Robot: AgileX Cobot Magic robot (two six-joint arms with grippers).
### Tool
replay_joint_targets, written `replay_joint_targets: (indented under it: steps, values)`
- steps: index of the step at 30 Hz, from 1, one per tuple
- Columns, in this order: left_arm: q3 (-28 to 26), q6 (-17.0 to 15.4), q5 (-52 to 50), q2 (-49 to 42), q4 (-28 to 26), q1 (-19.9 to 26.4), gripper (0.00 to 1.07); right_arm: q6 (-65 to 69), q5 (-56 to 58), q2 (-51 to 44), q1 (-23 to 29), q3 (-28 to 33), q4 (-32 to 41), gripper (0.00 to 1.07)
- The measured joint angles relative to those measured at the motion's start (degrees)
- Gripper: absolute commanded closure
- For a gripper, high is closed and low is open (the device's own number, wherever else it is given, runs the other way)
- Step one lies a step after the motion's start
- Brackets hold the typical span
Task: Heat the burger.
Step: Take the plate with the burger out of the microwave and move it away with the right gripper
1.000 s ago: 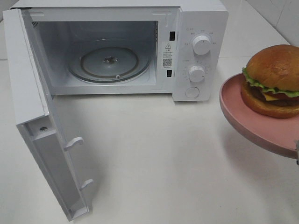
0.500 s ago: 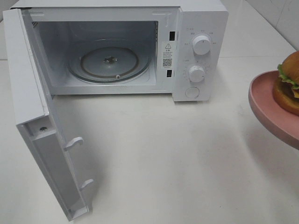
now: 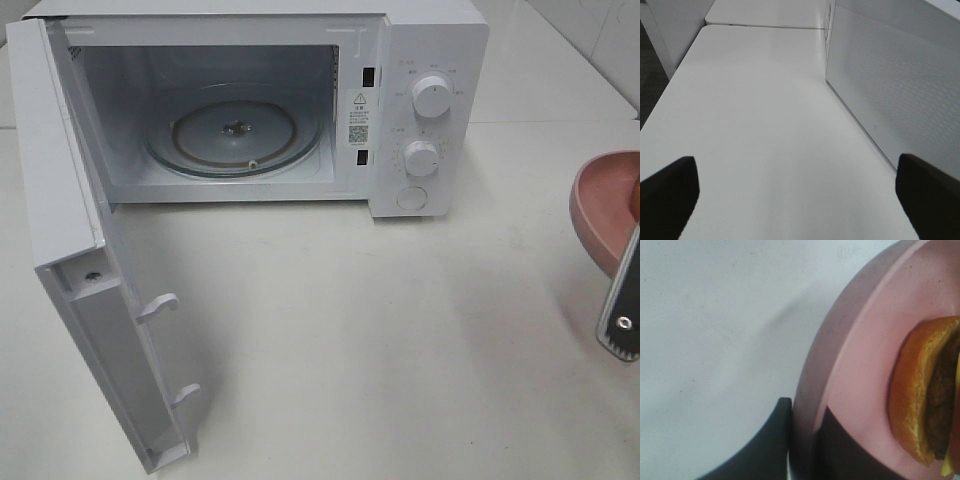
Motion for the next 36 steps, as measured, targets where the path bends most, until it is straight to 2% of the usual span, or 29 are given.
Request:
replay_joint_targets:
  steps: [4,12,17,27,30,32,36]
  values:
    - [0.0,0.0,0.0,0.0,0.0,0.0,0.07,10.1,0.0,5.7,0.0,-1.0,-2.1,1.07]
    - [0.0,0.0,0.0,0.0,0.0,0.0,0.07,19.1,3.0,12.7,0.0,-4.2,-4.1,1.07]
    - [0.0,0.0,0.0,0.0,0.0,0.0,0.07,27.8,6.0,21.1,0.0,-7.6,-4.7,1.07]
    - [0.0,0.0,0.0,0.0,0.0,0.0,0.07,38.9,7.0,30.5,-0.2,-9.8,-5.2,1.07]
    - [0.0,0.0,0.0,0.0,0.0,0.0,0.07,41.9,5.8,33.9,-1.8,-10.1,-5.6,1.07]
    - [0.0,0.0,0.0,0.0,0.0,0.0,0.07,45.0,3.3,37.7,-4.8,-10.1,-6.0,1.06]
    - [0.0,0.0,0.0,0.0,0.0,0.0,0.07,47.7,1.9,39.8,-6.8,-10.2,-6.8,1.06]
